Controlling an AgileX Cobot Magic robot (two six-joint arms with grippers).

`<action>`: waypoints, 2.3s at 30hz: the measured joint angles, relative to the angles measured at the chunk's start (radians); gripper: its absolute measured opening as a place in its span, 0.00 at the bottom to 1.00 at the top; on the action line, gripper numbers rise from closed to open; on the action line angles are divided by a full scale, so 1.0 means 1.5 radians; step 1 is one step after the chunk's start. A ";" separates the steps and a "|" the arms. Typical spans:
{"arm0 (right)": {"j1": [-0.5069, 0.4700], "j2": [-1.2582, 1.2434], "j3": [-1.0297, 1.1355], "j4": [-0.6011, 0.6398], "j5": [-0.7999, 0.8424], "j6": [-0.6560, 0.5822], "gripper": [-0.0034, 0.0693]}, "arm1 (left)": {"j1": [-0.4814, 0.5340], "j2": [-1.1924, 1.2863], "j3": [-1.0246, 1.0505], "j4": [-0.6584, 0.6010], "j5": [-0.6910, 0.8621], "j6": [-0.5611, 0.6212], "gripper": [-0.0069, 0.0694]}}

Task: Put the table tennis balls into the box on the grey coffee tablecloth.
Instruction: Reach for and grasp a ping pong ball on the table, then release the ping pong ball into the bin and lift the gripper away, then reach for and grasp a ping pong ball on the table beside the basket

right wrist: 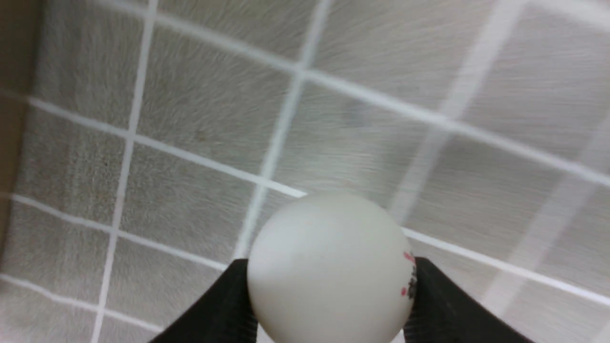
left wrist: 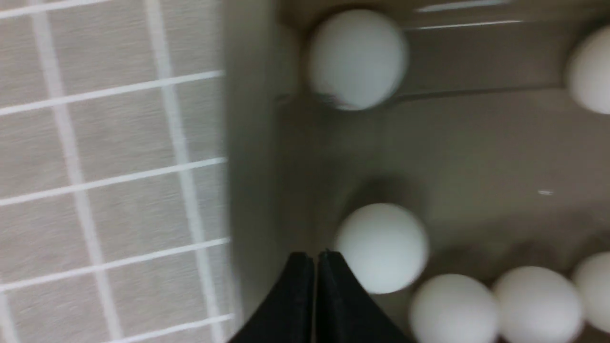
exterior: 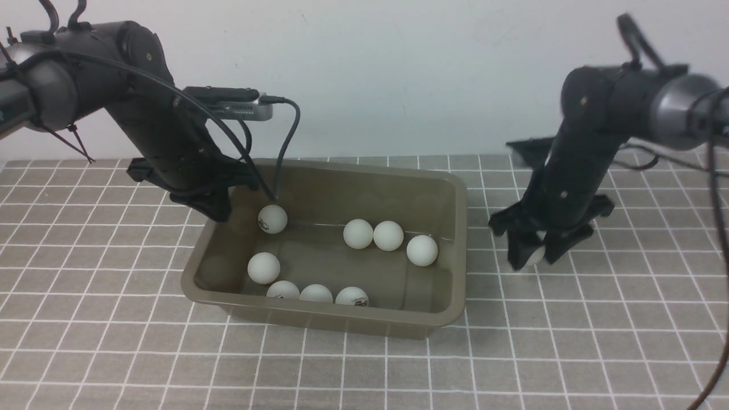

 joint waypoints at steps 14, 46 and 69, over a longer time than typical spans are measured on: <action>0.007 -0.153 0.000 0.207 0.009 -0.113 0.54 | -0.054 0.009 -0.052 0.031 0.026 -0.026 0.08; 0.067 -0.184 -0.011 0.063 0.008 -0.083 0.63 | -0.001 0.118 -0.151 -0.001 0.021 -0.030 0.08; 0.006 -0.294 -0.013 0.060 0.021 -0.084 0.41 | -0.048 0.217 -0.248 -0.220 0.024 0.075 0.09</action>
